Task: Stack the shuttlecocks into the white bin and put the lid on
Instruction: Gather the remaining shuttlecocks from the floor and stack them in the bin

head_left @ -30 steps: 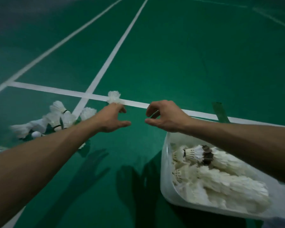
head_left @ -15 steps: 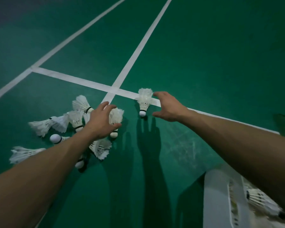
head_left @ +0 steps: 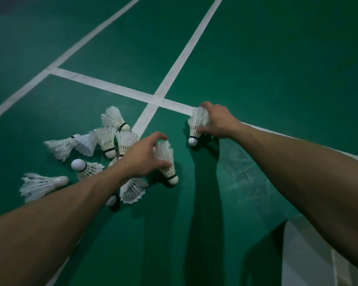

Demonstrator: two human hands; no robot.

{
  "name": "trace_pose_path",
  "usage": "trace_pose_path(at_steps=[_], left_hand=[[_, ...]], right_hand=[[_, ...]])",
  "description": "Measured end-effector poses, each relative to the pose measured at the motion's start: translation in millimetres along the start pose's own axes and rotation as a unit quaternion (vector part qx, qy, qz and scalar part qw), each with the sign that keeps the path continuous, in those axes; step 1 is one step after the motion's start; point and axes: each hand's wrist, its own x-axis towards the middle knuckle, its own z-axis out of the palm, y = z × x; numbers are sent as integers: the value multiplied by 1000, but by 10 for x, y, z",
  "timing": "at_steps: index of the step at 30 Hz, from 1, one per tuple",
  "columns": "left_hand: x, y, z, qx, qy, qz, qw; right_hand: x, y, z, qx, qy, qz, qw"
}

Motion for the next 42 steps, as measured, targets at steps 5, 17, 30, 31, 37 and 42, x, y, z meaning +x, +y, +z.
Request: trace_pose_path(at_steps=[5, 17, 30, 31, 37, 42], left_hand=[[-25, 19, 92, 70, 41, -44, 996], [-382, 936, 155, -15, -90, 130, 987], [-924, 2606, 96, 29, -232, 344, 909], [-960, 2719, 105, 41, -257, 346, 902], [-1132, 3186, 282, 74, -309, 332, 888], [-1105, 3350, 465, 25, -333, 319, 887]], right_hand=[[-348, -4, -55, 99, 1, 0, 995], [-1624, 32, -629, 182, -13, 17, 983], [-3288, 400, -1580, 346, 174, 156, 909], [-3396, 431, -1629, 356, 175, 160, 904], [-3875, 585, -1866, 443, 167, 183, 862], [-4138, 803, -1949, 491, 145, 202, 835]])
